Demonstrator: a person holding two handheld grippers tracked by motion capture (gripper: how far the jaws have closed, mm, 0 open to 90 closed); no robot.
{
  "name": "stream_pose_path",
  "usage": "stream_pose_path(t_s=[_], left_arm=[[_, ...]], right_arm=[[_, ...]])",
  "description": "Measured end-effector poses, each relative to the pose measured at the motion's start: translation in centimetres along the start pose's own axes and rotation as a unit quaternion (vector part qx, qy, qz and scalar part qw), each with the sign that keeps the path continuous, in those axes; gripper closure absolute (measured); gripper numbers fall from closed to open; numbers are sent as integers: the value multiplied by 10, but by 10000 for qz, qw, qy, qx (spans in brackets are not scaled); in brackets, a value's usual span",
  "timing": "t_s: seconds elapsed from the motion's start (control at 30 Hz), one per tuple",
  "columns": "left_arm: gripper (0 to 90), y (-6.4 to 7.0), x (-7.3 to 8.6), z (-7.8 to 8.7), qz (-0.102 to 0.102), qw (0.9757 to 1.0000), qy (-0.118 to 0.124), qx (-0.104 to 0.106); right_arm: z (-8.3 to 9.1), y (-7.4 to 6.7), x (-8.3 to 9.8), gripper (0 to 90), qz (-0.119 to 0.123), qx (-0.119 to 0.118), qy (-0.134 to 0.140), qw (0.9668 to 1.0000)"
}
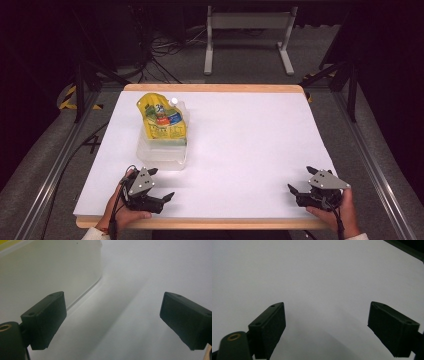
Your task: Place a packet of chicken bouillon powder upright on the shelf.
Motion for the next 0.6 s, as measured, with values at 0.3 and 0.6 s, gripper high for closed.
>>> stream_pose_path(t_s=[0.3,0.6], left_arm=[[74,2,-1,0,-12,10000,-20,14],[74,1,0,0,-16,10000,-43,26]], right_arm=[[2,2,-2,151,-71,16,52,10000],[1,1,-5,148,-52,-12,95,9999]])
Point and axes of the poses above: each handheld gripper's, and its own axes: z roughly backward along the jaws, x roughly out of its underside, y roughly to its right, the point moved 6 cm from there along -z, roughly forward along the jaws, and after that the axes turned 3 degrees about x, right-handed, at the moved point
